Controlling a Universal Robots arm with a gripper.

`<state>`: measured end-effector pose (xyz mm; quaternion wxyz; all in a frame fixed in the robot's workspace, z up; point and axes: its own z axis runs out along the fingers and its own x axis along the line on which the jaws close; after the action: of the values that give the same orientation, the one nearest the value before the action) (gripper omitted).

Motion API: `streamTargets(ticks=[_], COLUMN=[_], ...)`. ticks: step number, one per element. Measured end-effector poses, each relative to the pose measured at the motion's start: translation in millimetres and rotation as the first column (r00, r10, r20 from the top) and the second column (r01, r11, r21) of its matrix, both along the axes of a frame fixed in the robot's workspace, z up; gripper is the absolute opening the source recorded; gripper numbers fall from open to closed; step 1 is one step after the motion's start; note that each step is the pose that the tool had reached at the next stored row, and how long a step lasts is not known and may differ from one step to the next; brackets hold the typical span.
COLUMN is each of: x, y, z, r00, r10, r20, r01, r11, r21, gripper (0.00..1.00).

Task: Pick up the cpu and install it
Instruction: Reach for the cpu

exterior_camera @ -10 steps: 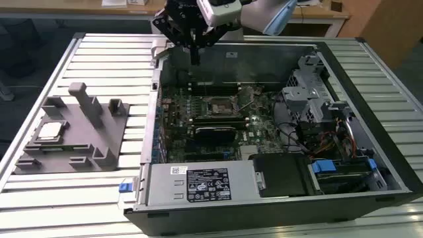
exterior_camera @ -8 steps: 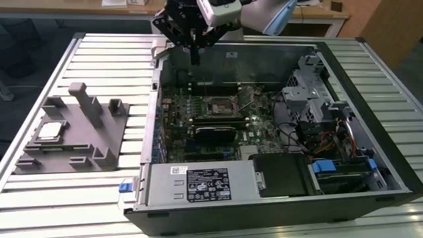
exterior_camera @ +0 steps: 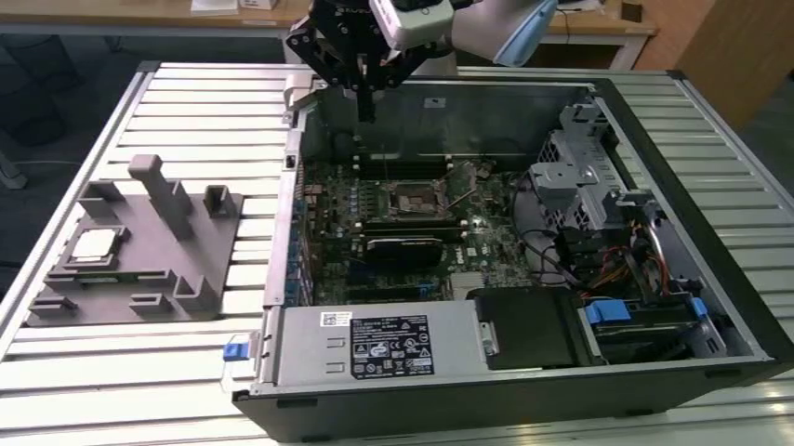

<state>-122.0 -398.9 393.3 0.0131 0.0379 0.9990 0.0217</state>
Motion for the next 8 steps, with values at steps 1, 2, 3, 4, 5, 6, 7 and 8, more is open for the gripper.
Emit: streamTargets(ticks=[1,2,3,4,5,6,7,8], x=[-0.1,-0.6,-1.4,-2.3,-3.4,-4.5,-5.7,-7.2], y=[0.0,0.0,0.0,0.0,0.0,0.0,0.0,0.0], z=[0.0,0.0,0.0,0.0,0.1,0.0,0.0,0.0], r00=[1.0000,1.0000,1.0000,1.0000,1.0000,1.0000,1.0000,1.0000], r10=[0.000,0.000,0.000,0.000,0.000,0.000,0.000,0.000], r20=[0.0000,0.0000,0.0000,0.0000,-0.0001,0.0000,0.0000,0.0000], r01=[0.000,0.000,0.000,0.000,0.000,0.000,0.000,0.000], r11=[1.0000,1.0000,1.0000,1.0000,1.0000,1.0000,1.0000,1.0000], r21=[0.0000,0.0000,0.0000,0.0000,-0.0001,0.0000,0.0000,0.0000], gripper=[0.11,0.11,0.11,0.11,0.11,0.11,0.11,0.11])
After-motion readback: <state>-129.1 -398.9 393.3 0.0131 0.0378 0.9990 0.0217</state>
